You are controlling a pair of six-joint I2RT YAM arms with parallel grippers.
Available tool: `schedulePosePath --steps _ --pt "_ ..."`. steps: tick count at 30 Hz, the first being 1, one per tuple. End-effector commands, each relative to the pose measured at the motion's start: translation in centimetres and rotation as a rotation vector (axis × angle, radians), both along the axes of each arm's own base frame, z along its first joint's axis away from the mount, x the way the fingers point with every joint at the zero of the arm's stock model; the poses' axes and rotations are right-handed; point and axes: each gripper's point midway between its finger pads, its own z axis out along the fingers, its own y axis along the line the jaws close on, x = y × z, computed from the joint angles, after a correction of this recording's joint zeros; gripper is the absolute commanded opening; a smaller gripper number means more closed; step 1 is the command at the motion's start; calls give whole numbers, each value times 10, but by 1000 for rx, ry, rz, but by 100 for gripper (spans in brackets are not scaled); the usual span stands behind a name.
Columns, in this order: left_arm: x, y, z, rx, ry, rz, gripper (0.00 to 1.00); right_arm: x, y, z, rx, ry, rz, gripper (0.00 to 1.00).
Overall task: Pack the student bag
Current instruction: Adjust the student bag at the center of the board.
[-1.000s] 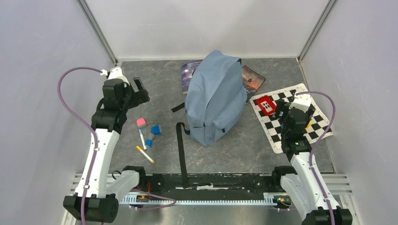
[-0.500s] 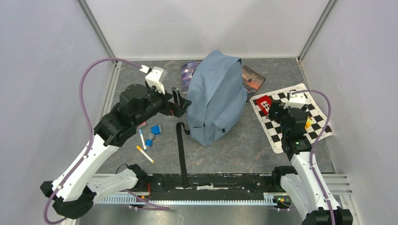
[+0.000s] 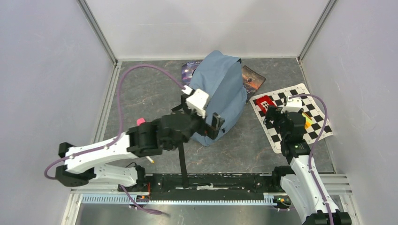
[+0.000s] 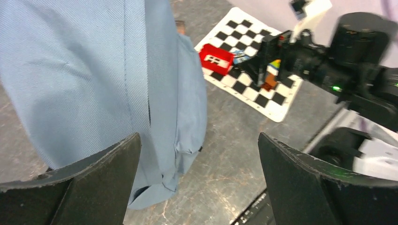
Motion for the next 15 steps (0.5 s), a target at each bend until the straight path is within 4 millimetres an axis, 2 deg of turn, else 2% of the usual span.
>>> schedulePosePath --steps 1,4,7,14,15 --pt "34 10 3 61 -84 291 100 -2 4 4 9 -6 21 98" --pt "48 22 -4 92 -123 426 100 -2 8 7 20 -14 39 98" --pt "51 17 -11 93 -149 437 96 -1 16 6 41 -12 79 98" --pt "73 13 -25 183 -171 479 59 -2 17 7 43 13 85 98" --pt "77 11 -30 191 -151 464 50 -1 18 6 46 16 84 98"
